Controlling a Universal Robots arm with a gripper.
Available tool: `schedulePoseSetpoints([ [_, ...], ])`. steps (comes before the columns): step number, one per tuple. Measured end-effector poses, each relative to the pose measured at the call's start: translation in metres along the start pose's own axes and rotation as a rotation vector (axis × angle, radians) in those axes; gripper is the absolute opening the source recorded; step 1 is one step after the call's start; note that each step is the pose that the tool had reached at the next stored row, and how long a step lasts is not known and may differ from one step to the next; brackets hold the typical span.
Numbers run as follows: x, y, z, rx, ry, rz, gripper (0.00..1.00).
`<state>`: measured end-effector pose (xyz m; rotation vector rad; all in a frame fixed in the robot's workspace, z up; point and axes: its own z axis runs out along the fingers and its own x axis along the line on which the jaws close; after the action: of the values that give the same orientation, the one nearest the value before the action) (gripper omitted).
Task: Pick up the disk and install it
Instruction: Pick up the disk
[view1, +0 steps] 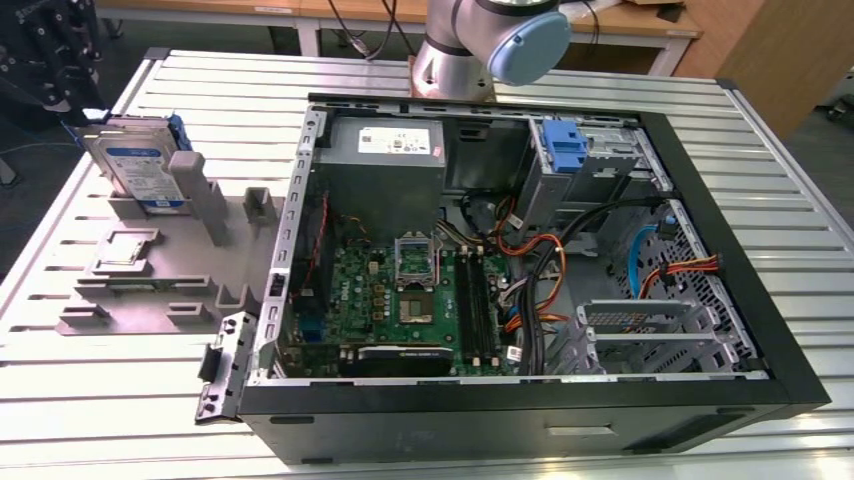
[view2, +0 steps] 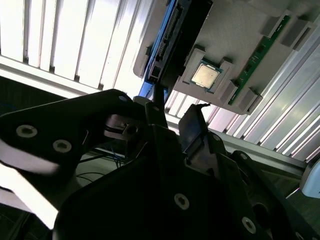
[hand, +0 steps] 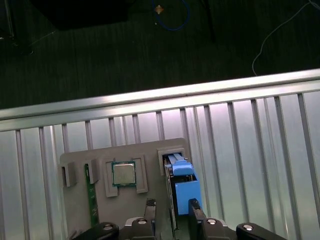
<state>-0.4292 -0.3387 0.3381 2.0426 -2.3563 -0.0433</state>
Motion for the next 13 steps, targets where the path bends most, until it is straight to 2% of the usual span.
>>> schedulePoseSetpoints([
  [2,0.0,0.0,0.0,0.0,0.0,0.0,0.4],
  [3,0.0,0.0,0.0,0.0,0.0,0.0,0.46],
  [12,0.0,0.0,0.0,0.0,0.0001,0.0,0.47],
  [13,0.0,0.0,0.0,-0.0001,0.0,0.0,0.53],
])
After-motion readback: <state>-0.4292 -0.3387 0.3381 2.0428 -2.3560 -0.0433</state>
